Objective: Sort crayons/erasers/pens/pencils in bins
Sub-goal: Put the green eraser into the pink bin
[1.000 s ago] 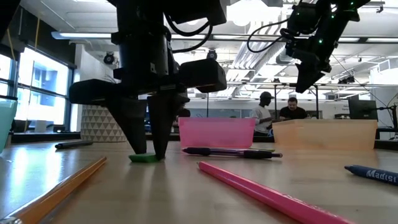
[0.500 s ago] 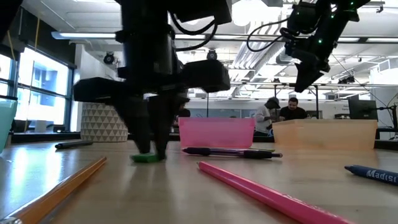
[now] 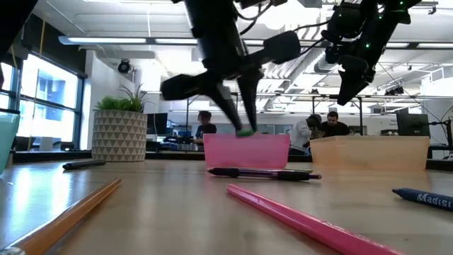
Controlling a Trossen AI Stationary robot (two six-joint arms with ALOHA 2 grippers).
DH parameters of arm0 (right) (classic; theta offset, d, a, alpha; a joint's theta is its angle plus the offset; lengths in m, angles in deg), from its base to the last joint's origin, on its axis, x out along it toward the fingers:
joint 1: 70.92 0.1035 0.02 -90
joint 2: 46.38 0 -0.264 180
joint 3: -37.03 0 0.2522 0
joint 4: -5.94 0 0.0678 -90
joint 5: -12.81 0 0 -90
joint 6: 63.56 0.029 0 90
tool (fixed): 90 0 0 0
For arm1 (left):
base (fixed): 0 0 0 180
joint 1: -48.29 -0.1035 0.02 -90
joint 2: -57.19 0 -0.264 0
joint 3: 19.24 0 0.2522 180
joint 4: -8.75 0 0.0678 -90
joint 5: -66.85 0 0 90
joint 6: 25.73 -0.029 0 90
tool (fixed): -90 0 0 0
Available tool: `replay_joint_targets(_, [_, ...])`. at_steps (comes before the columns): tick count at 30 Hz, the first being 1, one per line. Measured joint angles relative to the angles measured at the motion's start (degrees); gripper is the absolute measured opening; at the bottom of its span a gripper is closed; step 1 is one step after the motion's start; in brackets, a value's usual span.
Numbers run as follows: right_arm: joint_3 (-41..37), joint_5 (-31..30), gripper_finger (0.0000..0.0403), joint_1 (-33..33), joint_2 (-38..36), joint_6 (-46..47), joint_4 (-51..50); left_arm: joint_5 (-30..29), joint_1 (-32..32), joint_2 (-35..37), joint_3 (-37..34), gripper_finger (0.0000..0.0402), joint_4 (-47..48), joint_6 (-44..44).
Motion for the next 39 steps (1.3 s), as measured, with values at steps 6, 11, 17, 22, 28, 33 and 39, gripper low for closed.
replay_joint_targets(6, [0.0,0.41,0.0121,0.0,-0.01,0.0,0.01,-2.06,-5.74,0.3,4.27,0.0054,-0.52,-11.15])
replay_joint_targets(11, [0.0,0.42,0.0121,0.0,-0.01,0.95,0.02,-2.15,-11.65,0.33,6.3,0.0054,-1.98,-21.69])
replay_joint_targets(17, [0.02,0.42,0.0121,0.0,-0.03,5.67,0.03,0.85,-18.1,0.35,8.18,0.0054,-2.01,-33.81])
replay_joint_targets(22, [0.02,0.42,0.0121,0.0,-0.03,8.37,0.05,3.37,-22.7,0.35,8.46,0.0054,-2.01,-41.59])
replay_joint_targets(28, [0.02,0.42,0.0121,0.0,-0.03,11.92,0.42,4.79,-26.49,0.35,8.46,0.0054,-1.21,-50.67])
replay_joint_targets(33, [0.02,0.42,0.0121,0.0,-0.03,16.26,1.94,6.16,-27.92,0.35,5.7,0.0054,-0.11,-56.65])
replay_joint_targets(39, [0.02,0.42,0.0121,0.0,-0.03,19.47,4.82,8.29,-29.37,0.35,2.21,0.0054,-1.1,-60.72])
